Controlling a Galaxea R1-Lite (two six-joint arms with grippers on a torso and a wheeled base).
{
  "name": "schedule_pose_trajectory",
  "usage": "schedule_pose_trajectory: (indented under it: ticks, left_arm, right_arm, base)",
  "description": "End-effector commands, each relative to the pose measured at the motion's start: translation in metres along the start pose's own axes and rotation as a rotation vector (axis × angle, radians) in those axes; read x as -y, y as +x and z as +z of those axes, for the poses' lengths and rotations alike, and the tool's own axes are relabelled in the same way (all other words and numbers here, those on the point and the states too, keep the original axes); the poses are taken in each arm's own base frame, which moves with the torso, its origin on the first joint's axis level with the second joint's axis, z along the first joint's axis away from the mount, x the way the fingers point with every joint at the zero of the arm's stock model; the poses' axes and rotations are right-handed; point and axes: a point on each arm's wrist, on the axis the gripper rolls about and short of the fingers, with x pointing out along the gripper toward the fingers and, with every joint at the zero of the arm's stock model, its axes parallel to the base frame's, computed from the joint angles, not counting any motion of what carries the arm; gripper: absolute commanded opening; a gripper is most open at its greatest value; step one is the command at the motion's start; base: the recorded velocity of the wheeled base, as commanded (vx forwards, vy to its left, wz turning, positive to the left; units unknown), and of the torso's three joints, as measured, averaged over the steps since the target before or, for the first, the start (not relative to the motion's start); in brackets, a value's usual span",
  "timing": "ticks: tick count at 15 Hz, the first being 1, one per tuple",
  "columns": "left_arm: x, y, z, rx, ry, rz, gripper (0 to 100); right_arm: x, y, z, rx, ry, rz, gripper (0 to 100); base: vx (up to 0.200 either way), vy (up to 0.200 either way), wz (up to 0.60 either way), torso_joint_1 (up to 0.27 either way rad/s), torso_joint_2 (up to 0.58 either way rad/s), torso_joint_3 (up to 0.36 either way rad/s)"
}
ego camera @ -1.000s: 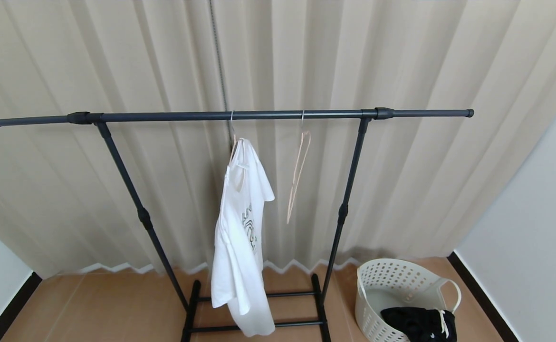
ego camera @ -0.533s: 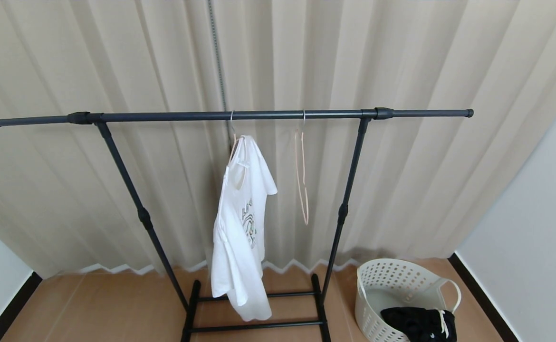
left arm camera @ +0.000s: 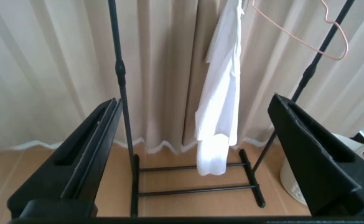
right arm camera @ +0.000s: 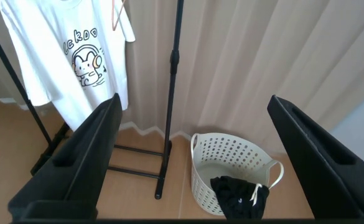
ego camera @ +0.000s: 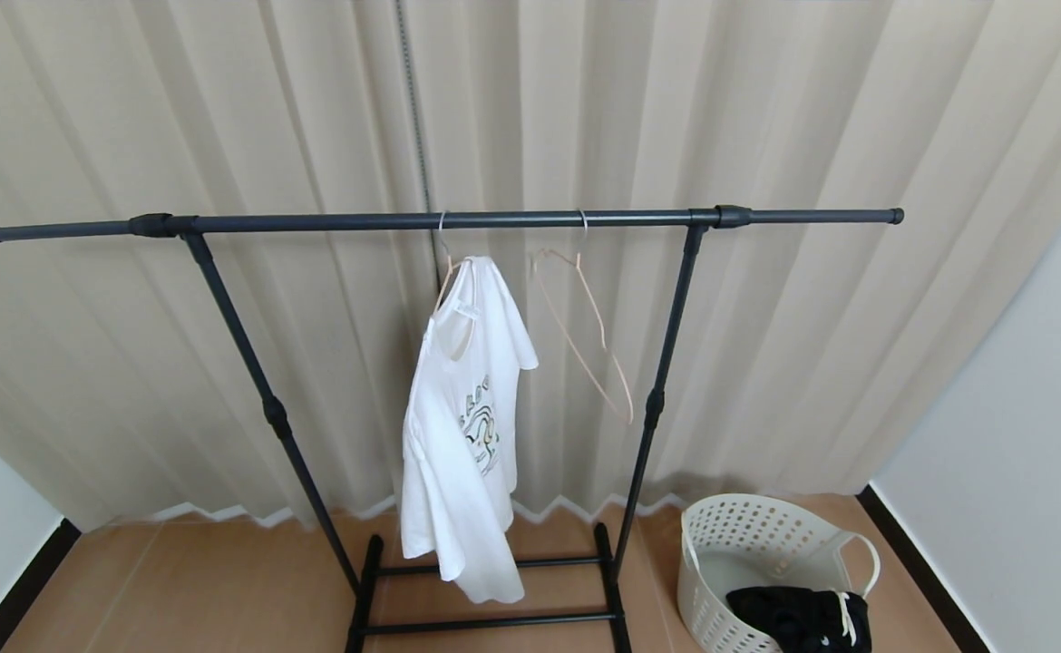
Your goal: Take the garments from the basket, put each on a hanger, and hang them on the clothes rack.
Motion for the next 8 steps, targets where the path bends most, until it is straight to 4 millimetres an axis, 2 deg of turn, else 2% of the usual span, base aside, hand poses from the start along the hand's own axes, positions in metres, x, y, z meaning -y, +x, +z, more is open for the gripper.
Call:
schedule_pose_trajectory:
  ticks: [1, 8]
  left_arm:
    - [0.0000, 0.0000, 0.0000, 0.000, -0.004, -0.002, 100]
    - [0.0001, 0.0000, 0.0002, 0.001, -0.011, -0.002, 100]
  right_arm:
    - [0.0000, 0.0000, 0.0000, 0.001, -0.001, 0.001, 100]
    - [0.0000, 0.0000, 0.0000, 0.001, -0.001, 0.001, 100]
  base:
    - [0.000, 0.000, 0.00, 0.000, 0.00, 0.000]
    - [0.000, 0.000, 0.00, 0.000, 0.00, 0.000]
